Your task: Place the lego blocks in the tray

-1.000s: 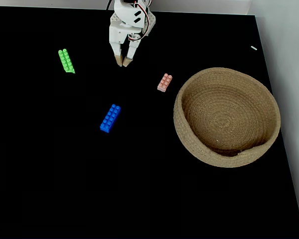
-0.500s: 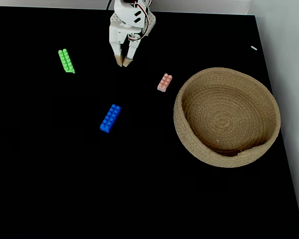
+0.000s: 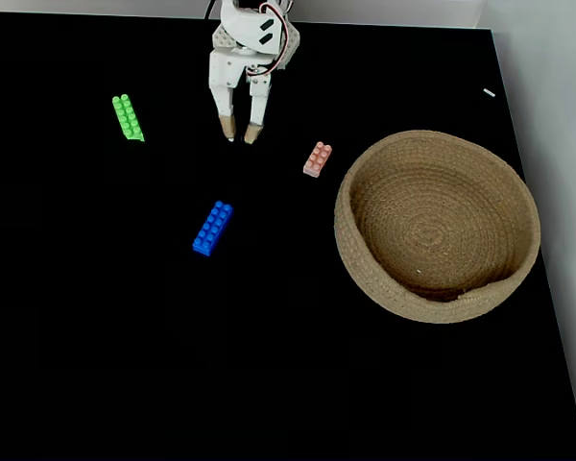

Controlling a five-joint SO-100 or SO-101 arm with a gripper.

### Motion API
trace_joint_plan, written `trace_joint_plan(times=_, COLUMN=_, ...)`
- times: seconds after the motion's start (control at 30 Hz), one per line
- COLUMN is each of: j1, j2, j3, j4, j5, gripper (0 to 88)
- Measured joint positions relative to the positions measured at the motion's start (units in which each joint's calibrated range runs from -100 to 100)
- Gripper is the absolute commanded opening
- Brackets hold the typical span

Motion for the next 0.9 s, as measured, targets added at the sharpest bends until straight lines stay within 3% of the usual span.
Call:
trace_joint_plan(times=0.27, j1=-7.2, j2=16.7, j3=-11.2, j4=-1.1, j5=-3.7, gripper=21.3)
trace_joint_plan(times=0.5, j1=-12.9, j2=34.8, j3=-25.0, j4=-0.3, j5=-10.5, gripper=22.1)
trace_joint_plan(times=0.9, j1=-17.8, j2=52.1, j3=-40.1, j4=0.5, j5=-15.3, gripper=21.4)
